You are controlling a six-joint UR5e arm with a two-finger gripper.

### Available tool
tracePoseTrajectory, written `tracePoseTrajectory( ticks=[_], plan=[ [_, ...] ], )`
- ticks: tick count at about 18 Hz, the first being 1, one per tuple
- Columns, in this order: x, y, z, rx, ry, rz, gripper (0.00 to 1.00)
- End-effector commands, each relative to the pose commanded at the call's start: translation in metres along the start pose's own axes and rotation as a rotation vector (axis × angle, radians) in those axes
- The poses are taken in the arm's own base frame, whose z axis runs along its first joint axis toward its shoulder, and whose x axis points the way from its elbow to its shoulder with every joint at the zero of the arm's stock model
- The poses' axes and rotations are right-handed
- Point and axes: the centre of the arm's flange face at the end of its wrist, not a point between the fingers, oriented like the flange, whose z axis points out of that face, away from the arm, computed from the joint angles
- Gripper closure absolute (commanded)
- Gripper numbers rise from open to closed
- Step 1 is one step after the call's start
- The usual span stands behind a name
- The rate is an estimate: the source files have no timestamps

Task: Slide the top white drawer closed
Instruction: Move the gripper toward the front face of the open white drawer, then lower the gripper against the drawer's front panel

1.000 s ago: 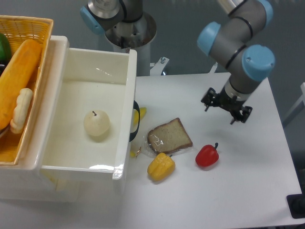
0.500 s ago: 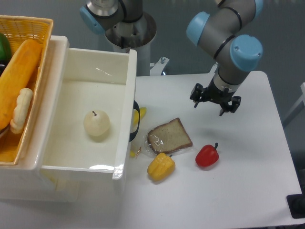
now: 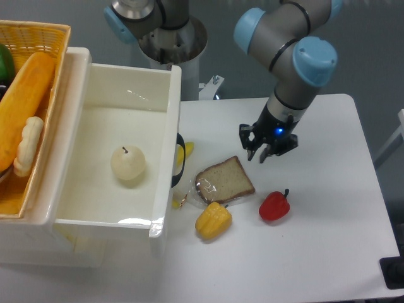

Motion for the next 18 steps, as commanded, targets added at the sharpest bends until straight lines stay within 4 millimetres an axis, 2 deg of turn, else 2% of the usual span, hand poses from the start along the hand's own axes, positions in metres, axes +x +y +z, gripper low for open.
tracePoseTrajectory(
  ticks=[5,7,14,18],
  plan=[
    [0.018,0.004,-0.004,-0.004,0.119,-0.03,0.99],
    [0.026,0.004,-0.001,0.005,0.211,-0.054,0.99],
    [0.059,-0.005,0.013,-0.036,0.276,-0.025,0.99],
    [0.061,-0.006,0.013,-0.027,0.297,-0.031,0.99]
  ],
)
